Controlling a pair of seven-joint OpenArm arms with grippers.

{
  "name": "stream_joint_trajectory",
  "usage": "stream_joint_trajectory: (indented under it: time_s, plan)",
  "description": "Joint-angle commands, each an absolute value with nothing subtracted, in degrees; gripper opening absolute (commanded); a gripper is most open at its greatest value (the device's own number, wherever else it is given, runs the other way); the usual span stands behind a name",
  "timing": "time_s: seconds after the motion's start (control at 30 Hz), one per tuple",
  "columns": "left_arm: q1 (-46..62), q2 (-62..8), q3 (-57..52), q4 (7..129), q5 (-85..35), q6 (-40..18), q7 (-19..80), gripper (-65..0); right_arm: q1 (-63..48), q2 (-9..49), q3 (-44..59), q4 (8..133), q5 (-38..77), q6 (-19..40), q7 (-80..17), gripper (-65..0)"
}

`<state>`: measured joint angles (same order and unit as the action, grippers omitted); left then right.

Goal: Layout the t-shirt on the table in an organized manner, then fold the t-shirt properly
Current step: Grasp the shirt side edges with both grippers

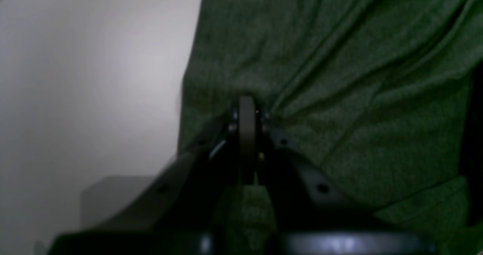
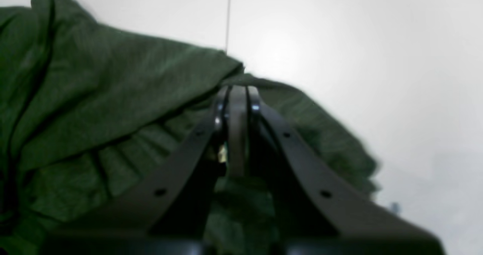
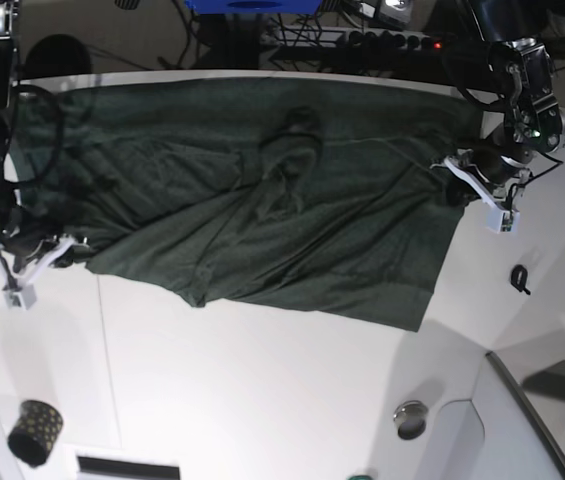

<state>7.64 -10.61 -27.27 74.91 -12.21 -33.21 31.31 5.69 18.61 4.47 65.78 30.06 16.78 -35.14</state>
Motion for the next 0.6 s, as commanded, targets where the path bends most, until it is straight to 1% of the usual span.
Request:
stream_joint_trajectory:
  time_s: [0.0,0.3,0.37,0.57]
  plan:
    - [7.16,-11.03,-27.38,76.00,-13.05,-33.63,30.29,-65.0,7.16,19.21,4.62,64.84,30.11,16.57,-34.15,-64.4]
    - [7.16,-11.03,-27.30,75.74,-13.14,-33.63,30.29,-65.0,12.97,19.12,4.62,52.18,30.02,16.57,-33.89,-64.4]
    - [7.25,-10.95,-27.30,75.56,-13.14,-33.63,30.29,-65.0,14.29,19.21,4.53,49.63,29.85,16.48,-32.40,-64.4]
    - [8.66,-10.68,-27.65,75.56,-13.14,-33.63,30.02,-65.0,17.27,17.98,5.23,42.86,18.86,16.31,-28.18,-64.4]
